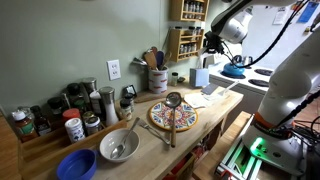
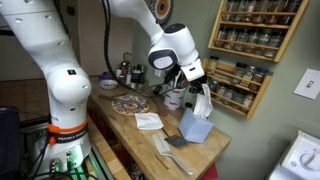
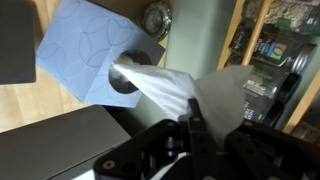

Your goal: Remove two pieces of napkins from the box and put them on the orange plate

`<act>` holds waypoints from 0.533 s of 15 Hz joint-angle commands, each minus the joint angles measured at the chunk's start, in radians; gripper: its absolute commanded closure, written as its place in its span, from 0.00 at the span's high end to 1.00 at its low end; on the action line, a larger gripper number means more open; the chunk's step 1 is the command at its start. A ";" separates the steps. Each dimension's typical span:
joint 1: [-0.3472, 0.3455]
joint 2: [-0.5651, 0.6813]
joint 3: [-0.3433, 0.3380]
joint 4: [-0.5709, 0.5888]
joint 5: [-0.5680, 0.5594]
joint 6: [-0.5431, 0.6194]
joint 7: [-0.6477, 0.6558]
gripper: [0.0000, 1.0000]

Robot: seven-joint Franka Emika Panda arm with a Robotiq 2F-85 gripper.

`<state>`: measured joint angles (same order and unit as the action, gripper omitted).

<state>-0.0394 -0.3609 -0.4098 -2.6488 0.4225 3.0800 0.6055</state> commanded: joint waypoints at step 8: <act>0.179 -0.117 -0.190 -0.074 0.043 0.167 -0.069 0.00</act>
<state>0.1204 -0.4595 -0.5807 -2.7005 0.4494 3.1980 0.5326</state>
